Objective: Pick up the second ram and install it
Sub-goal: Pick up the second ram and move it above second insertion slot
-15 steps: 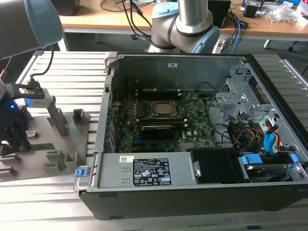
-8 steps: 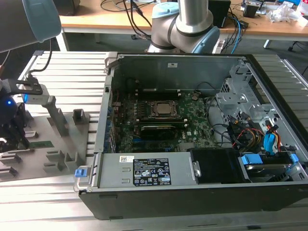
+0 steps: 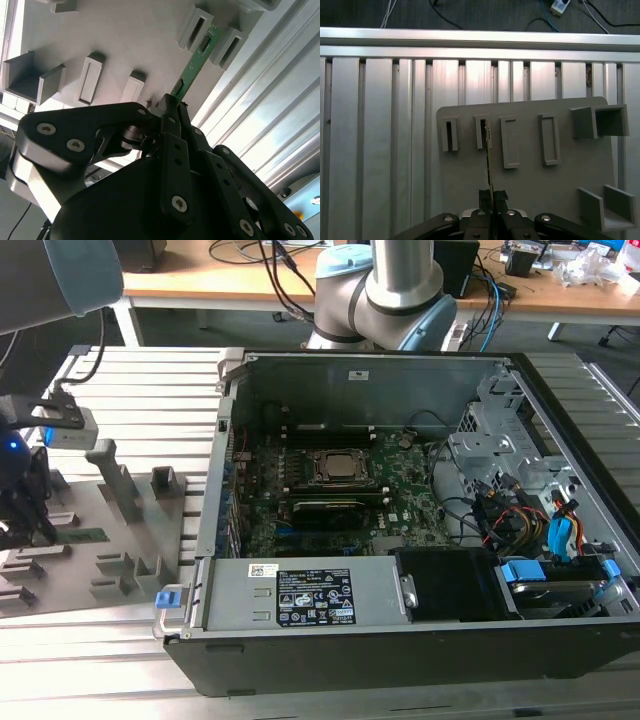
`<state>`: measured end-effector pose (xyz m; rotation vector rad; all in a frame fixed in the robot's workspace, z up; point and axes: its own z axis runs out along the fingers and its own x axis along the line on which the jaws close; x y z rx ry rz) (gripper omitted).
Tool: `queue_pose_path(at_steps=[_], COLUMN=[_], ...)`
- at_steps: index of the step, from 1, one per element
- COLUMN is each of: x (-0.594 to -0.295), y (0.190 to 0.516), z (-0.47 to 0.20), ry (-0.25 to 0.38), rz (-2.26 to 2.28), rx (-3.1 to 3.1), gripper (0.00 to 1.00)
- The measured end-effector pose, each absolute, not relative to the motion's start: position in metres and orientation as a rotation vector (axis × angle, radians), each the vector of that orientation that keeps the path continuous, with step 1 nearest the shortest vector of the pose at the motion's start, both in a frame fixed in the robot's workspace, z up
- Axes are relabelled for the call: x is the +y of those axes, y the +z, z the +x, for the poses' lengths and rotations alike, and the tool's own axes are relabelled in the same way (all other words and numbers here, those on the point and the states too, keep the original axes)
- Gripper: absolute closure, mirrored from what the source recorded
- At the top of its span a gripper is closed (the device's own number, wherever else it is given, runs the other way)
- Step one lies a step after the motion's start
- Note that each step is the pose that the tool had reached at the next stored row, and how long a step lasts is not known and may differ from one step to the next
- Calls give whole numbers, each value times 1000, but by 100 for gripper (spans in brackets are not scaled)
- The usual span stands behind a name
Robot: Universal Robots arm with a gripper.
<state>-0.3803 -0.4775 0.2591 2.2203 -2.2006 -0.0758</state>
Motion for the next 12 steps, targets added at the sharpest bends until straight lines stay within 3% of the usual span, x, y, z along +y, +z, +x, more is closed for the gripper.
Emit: queue_pose_path(at_steps=[12], x=[-478], y=[276], z=[-380], ry=[-76], rz=[2220], rx=[-2201], gripper=[86])
